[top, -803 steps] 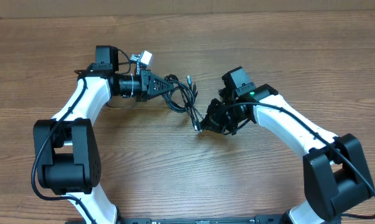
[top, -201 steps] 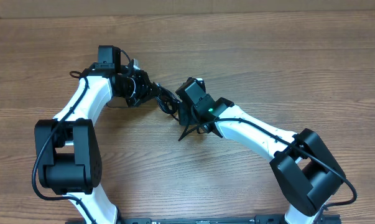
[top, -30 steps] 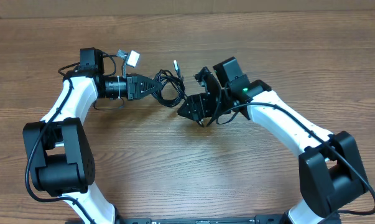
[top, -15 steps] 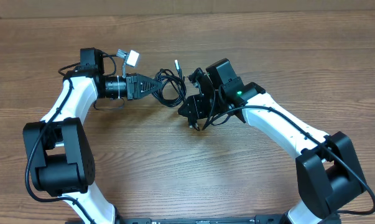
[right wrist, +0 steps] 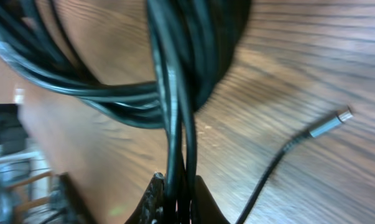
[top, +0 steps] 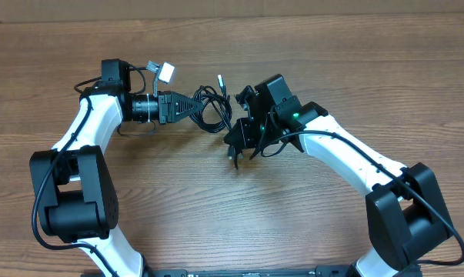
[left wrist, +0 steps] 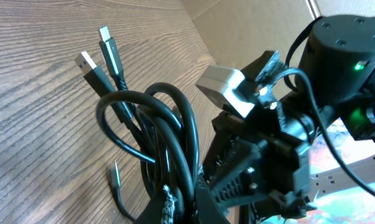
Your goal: Untangle cables
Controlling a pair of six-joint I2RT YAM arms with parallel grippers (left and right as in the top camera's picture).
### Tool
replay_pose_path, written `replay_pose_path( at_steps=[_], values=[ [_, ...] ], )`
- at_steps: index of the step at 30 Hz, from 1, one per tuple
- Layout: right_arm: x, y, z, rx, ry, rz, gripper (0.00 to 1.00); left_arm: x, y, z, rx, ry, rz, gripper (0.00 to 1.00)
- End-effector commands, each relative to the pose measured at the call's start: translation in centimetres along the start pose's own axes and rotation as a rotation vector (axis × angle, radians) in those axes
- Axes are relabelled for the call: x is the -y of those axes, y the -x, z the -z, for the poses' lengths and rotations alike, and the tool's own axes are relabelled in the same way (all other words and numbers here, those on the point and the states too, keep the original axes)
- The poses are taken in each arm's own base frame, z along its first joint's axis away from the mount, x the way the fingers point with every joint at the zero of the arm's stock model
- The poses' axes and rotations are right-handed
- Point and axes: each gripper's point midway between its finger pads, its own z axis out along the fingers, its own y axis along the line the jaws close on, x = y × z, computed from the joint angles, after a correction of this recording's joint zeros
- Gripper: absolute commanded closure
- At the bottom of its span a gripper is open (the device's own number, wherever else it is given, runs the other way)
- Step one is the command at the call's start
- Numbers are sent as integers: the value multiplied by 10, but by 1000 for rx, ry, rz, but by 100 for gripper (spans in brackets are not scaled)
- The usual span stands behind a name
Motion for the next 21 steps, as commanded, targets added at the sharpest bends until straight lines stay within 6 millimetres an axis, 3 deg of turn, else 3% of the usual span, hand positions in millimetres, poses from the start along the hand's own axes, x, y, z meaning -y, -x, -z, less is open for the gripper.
replay_pose_path(
  at_steps=[1, 3, 11, 16, 21],
  values=[
    [-30, -2, 5, -38, 193, -39, 96, 18, 11, 2, 17, -31, -101, 96],
    [-38, 6, 10, -27, 246, -73, 96, 20, 11, 2, 18, -38, -108, 96],
    [-35, 46, 25, 101, 288, -194, 96, 34, 8, -5, 18, -107, -149, 96],
    [-8, 63, 22, 212, 141, -214, 96, 40, 4, -16, -6, -126, -157, 96],
    [4, 69, 21, 258, 65, -222, 96, 39, 2, -20, -20, -118, -161, 96]
  ],
)
